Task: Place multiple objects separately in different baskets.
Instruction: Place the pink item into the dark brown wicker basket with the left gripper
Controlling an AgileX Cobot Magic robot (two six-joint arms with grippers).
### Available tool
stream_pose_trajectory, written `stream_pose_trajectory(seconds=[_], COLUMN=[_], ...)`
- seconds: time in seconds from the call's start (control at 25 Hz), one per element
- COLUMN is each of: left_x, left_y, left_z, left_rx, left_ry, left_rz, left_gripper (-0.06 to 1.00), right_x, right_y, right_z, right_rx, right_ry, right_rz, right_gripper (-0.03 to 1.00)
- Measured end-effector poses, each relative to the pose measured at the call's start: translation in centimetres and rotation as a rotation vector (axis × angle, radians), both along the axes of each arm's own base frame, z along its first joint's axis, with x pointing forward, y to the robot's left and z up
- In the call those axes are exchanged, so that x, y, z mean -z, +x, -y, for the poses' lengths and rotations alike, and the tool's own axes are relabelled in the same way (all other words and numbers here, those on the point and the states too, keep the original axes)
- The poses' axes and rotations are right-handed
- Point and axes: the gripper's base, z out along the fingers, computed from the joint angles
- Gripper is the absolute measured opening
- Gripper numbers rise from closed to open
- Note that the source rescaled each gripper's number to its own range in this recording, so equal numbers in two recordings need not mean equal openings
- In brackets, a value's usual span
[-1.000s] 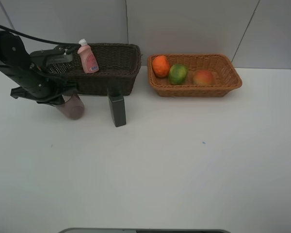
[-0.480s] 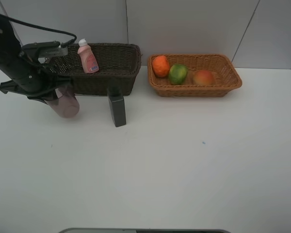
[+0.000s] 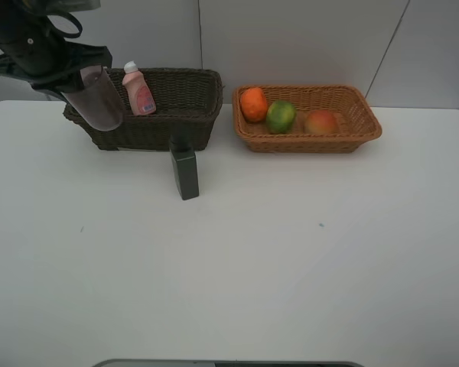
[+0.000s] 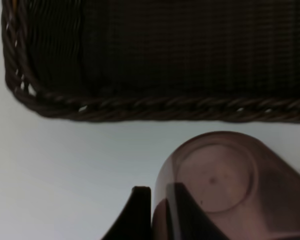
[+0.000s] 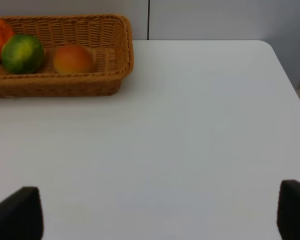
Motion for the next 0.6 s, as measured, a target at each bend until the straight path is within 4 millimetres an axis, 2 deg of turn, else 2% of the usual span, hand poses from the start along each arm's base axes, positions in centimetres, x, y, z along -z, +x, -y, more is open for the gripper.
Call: stream_pose_trajectory(seconds=[0.16, 0.36, 0.6], left_x=[-2.2, -2.7, 0.1], left_y=[2.0, 4.9, 7.9], left_z=[1.3, 3.8, 7.0], left_rx=[0.04, 0.099, 0.174], left_ry=[-0.012, -0.015, -0.007], left_rz=[0.084, 0.142, 0.153], left_gripper=[0.0, 0.0, 0.0], right_x=[0.0, 0.0, 0.0], right_y=[0.0, 0.0, 0.0], right_z=[0.0, 0.0, 0.0], right_rx=[0.0, 0.0, 0.0], right_ry=[0.0, 0.0, 0.0], right_rz=[0.0, 0.0, 0.0], right_gripper=[0.96, 0.96, 0.96])
